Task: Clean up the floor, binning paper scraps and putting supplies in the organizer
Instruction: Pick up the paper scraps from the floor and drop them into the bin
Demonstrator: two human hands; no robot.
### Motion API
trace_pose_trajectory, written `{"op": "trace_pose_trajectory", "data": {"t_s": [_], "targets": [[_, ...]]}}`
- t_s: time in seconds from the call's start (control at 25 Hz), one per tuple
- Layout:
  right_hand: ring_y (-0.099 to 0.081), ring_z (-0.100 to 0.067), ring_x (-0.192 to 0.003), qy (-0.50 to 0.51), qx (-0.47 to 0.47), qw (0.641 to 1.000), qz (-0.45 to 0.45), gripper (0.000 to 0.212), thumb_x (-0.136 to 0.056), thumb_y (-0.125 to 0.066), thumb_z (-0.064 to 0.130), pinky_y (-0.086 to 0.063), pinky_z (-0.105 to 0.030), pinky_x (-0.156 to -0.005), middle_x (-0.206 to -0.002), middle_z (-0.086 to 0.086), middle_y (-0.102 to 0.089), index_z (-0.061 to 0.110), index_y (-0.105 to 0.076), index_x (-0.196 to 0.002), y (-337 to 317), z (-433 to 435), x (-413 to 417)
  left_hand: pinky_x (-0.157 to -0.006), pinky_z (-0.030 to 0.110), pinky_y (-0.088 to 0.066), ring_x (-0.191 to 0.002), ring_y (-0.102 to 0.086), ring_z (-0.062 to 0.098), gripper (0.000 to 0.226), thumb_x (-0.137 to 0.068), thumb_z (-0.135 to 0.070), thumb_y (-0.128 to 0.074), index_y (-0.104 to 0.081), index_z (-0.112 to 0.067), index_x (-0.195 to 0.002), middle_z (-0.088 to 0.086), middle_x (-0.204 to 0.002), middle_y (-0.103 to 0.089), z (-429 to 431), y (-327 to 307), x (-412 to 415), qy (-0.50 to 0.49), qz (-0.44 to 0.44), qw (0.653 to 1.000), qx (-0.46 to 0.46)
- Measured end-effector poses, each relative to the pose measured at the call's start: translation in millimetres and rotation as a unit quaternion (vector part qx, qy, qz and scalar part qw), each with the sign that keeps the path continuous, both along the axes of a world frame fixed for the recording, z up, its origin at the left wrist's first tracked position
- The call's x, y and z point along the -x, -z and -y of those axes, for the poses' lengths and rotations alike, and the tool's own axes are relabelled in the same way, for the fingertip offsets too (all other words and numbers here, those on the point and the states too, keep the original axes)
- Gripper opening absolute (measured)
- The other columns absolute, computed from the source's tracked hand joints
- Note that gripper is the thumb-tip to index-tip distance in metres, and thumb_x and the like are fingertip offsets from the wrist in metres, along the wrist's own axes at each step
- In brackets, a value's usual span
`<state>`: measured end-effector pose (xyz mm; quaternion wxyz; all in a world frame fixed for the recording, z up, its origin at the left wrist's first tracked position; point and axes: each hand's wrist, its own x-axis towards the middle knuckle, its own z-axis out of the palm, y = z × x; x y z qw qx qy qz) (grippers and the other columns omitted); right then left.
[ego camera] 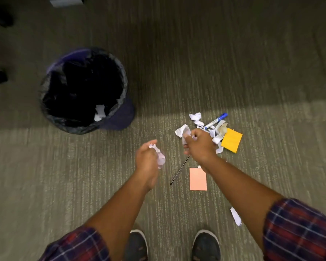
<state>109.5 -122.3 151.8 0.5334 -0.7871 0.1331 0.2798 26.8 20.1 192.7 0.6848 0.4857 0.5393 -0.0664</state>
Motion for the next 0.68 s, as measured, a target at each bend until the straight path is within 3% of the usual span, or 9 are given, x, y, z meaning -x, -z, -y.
{"op": "trace_pose_trajectory", "data": {"t_s": [0.08,0.16,0.36,0.44,0.52,0.68], "targets": [[-0.071,-0.032,-0.066,-0.026,0.008,0.999,0.043,0.038,-0.091,-0.055,0.059,-0.061,-0.054,-0.062,-0.070,-0.010,-0.070,0.027,-0.056,-0.070,-50.3,-24.6,-7.3,-0.045,0.024,-0.043,-0.073,-0.058,0.019,0.047,-0.091,0.011,-0.041,-0.065,-0.023,-0.111,0.011,-0.096,-0.063,-17.3,-48.9,-9.5,0.025,0.014,0.998,-0.051],[-0.070,-0.032,-0.065,-0.050,0.006,0.996,0.076,0.042,-0.088,-0.049,0.066,-0.059,-0.056,-0.062,-0.067,-0.007,-0.068,0.028,-0.052,-0.071,-96.5,-56.3,-20.9,-0.045,0.025,-0.044,-0.070,-0.059,0.020,0.044,-0.090,0.014,-0.049,-0.064,-0.023,-0.107,0.014,-0.092,-0.063,-42.4,-84.7,-17.3,0.007,0.052,0.995,-0.085],[-0.071,-0.031,-0.065,-0.090,-0.022,0.991,0.099,0.039,-0.090,-0.049,0.062,-0.059,-0.057,-0.058,-0.069,-0.005,-0.069,0.026,-0.049,-0.078,-159.1,-157.9,-53.7,-0.077,0.046,-0.060,-0.079,-0.066,0.027,0.024,-0.085,0.000,-0.072,-0.067,-0.008,-0.107,0.015,-0.090,-0.070,-128.3,-124.3,-45.9,-0.047,0.068,0.969,-0.234],[-0.072,-0.032,-0.068,-0.113,-0.016,0.990,0.085,0.033,-0.089,-0.048,0.061,-0.060,-0.057,-0.061,-0.072,-0.004,-0.069,0.030,-0.048,-0.078,-164.0,-199.9,-63.4,-0.083,0.038,-0.061,-0.083,-0.070,0.019,0.026,-0.087,0.001,-0.074,-0.071,-0.011,-0.110,0.006,-0.093,-0.074,-163.8,-130.5,-60.0,-0.048,0.041,0.959,-0.276],[-0.073,-0.033,-0.072,-0.116,-0.007,0.992,0.055,0.036,-0.089,-0.044,0.064,-0.061,-0.056,-0.065,-0.080,-0.007,-0.070,0.029,-0.048,-0.078,-155.6,-233.7,-70.4,-0.076,0.027,-0.057,-0.078,-0.069,0.011,0.026,-0.086,0.001,-0.077,-0.072,-0.016,-0.106,-0.002,-0.088,-0.072,-195.0,-124.8,-75.2,-0.018,0.024,0.952,-0.304],[-0.072,-0.036,-0.080,-0.108,0.031,0.994,0.006,0.036,-0.090,-0.043,0.061,-0.062,-0.054,-0.070,-0.090,-0.013,-0.069,0.026,-0.049,-0.081,-126.9,-279.6,-68.8,-0.070,0.023,-0.055,-0.072,-0.069,0.008,0.026,-0.082,-0.002,-0.082,-0.073,-0.025,-0.091,-0.007,-0.079,-0.072,-239.4,-109.6,-87.2,0.045,-0.026,0.950,-0.308]]}}
